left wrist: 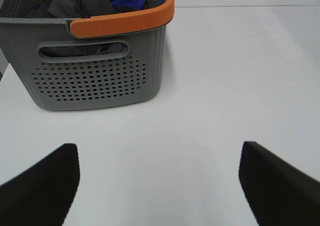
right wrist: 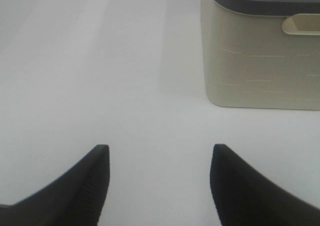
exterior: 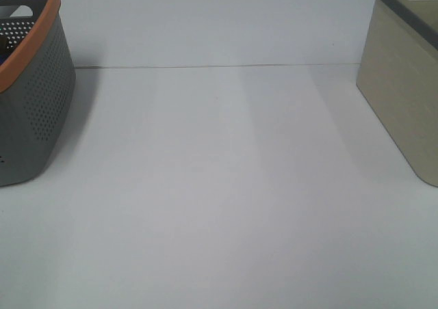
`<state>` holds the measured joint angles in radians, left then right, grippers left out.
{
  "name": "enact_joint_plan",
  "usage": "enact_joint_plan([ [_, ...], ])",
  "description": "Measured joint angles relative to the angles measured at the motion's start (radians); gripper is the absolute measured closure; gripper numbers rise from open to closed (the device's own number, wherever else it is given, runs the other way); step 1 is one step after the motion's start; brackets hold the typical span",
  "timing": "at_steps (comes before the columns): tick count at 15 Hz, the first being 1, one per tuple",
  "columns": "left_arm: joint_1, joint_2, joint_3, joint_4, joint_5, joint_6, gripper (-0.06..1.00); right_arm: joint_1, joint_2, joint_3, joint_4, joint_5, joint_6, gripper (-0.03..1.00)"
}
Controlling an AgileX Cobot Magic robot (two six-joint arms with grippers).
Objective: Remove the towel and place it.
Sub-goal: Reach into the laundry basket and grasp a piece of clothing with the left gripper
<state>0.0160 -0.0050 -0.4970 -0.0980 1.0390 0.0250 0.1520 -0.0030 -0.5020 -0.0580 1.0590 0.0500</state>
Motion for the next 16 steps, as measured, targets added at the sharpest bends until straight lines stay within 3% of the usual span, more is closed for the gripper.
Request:
enact_joint_plan([
  [16, 0.000, 0.000, 0.000, 0.000, 0.000, 0.000, 0.13, 0.000, 0.000, 0.000, 0.000, 0.000, 0.000, 0.37],
])
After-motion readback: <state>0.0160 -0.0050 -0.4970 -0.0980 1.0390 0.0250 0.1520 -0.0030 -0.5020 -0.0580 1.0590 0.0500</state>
